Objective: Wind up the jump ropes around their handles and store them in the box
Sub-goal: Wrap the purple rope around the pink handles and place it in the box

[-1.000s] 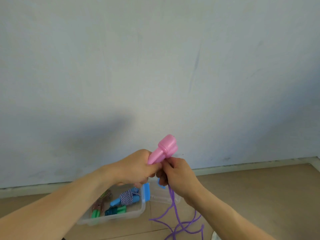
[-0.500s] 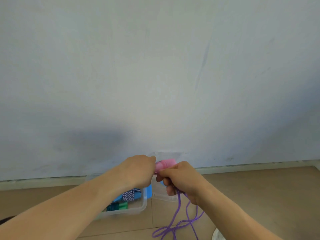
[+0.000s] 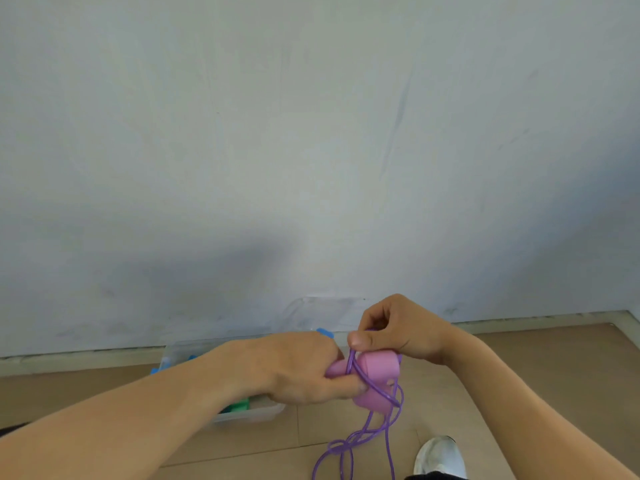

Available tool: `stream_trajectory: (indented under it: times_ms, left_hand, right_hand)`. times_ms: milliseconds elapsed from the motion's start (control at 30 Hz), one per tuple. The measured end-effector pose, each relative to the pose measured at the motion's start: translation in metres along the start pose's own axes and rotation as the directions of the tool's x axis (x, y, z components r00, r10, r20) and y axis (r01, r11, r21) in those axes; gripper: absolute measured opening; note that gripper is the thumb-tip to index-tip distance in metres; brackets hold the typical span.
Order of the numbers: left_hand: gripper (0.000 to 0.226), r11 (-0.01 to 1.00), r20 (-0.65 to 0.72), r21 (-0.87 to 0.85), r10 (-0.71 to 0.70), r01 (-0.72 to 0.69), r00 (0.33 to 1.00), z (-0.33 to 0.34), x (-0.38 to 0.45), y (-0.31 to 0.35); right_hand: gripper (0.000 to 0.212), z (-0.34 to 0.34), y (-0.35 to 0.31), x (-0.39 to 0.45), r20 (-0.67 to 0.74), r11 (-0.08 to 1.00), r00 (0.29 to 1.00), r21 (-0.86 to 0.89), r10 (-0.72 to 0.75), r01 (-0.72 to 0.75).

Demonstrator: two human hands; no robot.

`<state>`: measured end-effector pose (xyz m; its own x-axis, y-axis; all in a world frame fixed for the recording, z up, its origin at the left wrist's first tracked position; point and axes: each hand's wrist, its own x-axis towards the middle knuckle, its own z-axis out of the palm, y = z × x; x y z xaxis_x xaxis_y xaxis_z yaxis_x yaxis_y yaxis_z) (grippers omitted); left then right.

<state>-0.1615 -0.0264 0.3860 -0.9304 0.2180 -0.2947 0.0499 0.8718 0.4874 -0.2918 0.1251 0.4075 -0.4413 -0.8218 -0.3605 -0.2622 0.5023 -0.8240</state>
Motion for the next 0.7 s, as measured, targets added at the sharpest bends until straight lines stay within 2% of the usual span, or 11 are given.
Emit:
stream_trajectory:
  times_ms: [167, 300, 367, 467, 567, 633, 700]
  left_hand:
    - [0.052, 0.938, 0.021, -0.342, 0.064, -0.053, 0.998, -0.008, -0.003, -0.001]
    - [0.067, 0.881, 0.039, -0.472, 0.023, -0.002, 0.999, -0.009, -0.006, 0.0]
    - [0.064, 0.853, 0.016, -0.522, 0.025, -0.013, 1.0, -0.013, -0.009, 0.005]
    - [0.057, 0.754, 0.01, -0.656, 0.04, -0.023, 0.999, -0.02, -0.009, 0.009]
    - [0.059, 0.65, 0.031, -0.76, 0.041, -0.003, 0.999, -0.021, -0.01, 0.005]
    - [0.059, 0.598, 0.067, -0.801, 0.043, 0.028, 0.997, -0.021, -0.011, 0.002]
    - [0.06, 0.55, 0.121, -0.833, 0.072, 0.062, 0.99, -0.017, -0.01, -0.002]
  right_hand:
    - [0.053, -0.002, 0.002, 0.002, 0.025, 0.997, 0.999, 0.08, -0.022, 0.02]
    - [0.039, -0.008, 0.001, 0.005, 0.114, 0.957, 0.987, 0.282, -0.109, 0.073]
    - [0.053, -0.012, 0.005, 0.006, 0.154, 0.91, 0.978, 0.408, -0.142, 0.068]
    - [0.046, -0.019, 0.014, 0.01, 0.145, 0.861, 0.974, 0.502, -0.173, 0.079]
    - [0.019, -0.021, 0.009, 0.01, 0.055, 0.927, 0.985, 0.35, -0.166, 0.137]
    - [0.014, -0.016, 0.005, 0.012, 0.023, 0.961, 0.981, 0.207, -0.192, 0.184]
    - [0.008, -0.009, -0.001, 0.012, 0.007, 0.962, 0.972, 0.144, -0.236, 0.232]
